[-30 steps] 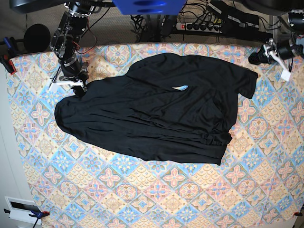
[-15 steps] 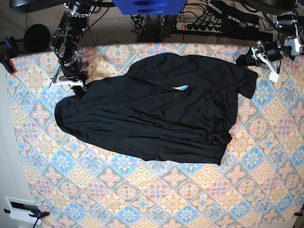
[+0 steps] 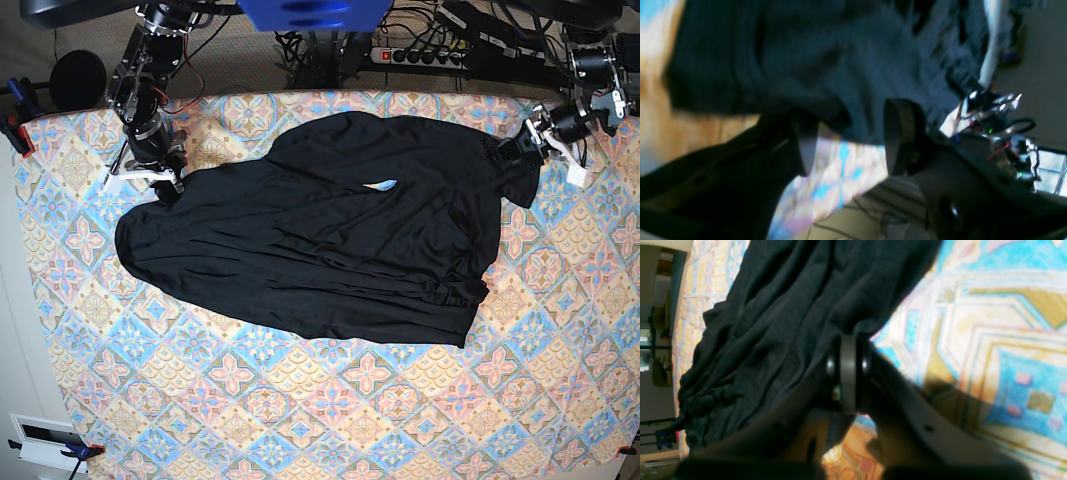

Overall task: Layout the t-shirt on the table in an organized manner, then fold the t-shirt properly
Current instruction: 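Grasp the shirt edge with the left gripper and pull it outward, then lift the shirt with both grippers and swing it up off the table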

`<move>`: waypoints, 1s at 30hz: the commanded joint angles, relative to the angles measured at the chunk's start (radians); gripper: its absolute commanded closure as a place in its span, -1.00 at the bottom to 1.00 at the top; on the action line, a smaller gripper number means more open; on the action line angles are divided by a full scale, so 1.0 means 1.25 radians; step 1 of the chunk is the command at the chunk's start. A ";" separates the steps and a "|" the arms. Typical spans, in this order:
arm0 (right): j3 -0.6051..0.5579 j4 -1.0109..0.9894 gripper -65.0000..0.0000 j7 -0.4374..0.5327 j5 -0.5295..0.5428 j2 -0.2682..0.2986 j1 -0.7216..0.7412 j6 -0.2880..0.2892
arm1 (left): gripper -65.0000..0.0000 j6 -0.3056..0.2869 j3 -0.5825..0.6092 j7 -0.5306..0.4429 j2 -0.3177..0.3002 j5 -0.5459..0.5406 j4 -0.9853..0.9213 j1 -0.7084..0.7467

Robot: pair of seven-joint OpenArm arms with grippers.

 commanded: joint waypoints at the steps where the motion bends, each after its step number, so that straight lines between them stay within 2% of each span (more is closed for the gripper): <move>1: -0.019 -0.030 1.00 -0.159 -0.056 -0.019 -0.018 -0.043 | 0.03 0.017 -0.001 -0.003 -0.001 0.066 -0.007 -0.003; 12: -0.019 -0.029 1.00 -0.159 -0.056 -0.019 -0.018 -0.043 | 0.03 0.021 0.000 -0.003 0.062 0.067 -0.008 -0.057; 20: -0.019 -0.029 1.00 -0.159 -0.056 -0.019 -0.018 -0.043 | 0.03 0.021 -0.003 -0.003 0.115 0.165 -0.008 -0.098; 24: -0.019 -0.029 1.00 -0.159 -0.056 -0.019 -0.018 -0.043 | 0.03 0.021 0.000 -0.003 0.148 0.192 -0.008 -0.118; 30: -0.019 -0.029 1.00 -0.159 -0.056 -0.019 -0.018 -0.043 | 0.03 0.021 0.001 -0.002 0.167 0.203 -0.008 -0.122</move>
